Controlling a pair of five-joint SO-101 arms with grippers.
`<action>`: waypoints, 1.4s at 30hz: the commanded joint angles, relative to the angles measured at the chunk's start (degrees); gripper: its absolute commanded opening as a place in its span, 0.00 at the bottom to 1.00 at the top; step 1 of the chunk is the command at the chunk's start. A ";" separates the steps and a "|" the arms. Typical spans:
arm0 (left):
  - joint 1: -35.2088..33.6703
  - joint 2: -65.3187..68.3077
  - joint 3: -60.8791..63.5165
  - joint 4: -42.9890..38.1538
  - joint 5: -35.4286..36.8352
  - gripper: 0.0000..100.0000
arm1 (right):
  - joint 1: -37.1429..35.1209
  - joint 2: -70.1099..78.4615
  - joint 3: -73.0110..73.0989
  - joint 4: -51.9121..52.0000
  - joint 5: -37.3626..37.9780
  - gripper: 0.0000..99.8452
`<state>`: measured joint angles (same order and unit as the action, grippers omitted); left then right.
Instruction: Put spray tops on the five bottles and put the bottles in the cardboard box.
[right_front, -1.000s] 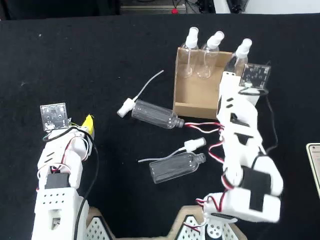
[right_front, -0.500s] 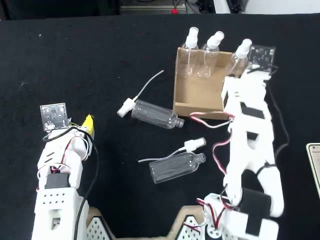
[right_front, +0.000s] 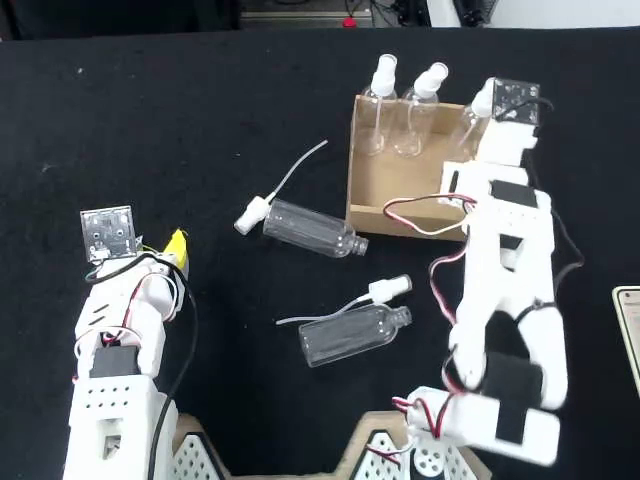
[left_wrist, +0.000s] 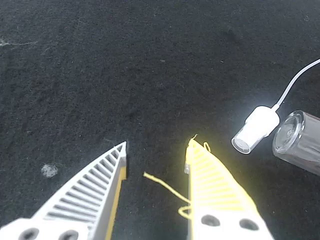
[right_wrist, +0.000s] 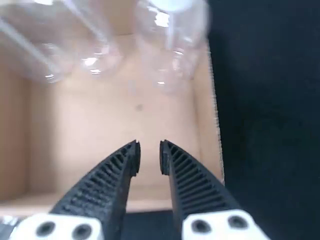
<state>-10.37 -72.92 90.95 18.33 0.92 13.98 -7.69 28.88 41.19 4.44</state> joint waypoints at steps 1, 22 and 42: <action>-0.48 -0.53 -0.75 -1.05 -0.18 0.19 | -3.60 -8.66 -5.76 10.81 0.26 0.06; -0.48 -0.53 -0.75 -1.05 -0.18 0.19 | -21.19 -11.12 -7.34 41.76 15.56 0.18; -8.31 -0.62 -1.98 -1.05 5.98 0.19 | -44.84 10.86 -24.48 31.12 18.99 0.31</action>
<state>-18.11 -72.92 90.95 18.33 6.46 -30.07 -2.95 12.88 73.27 20.35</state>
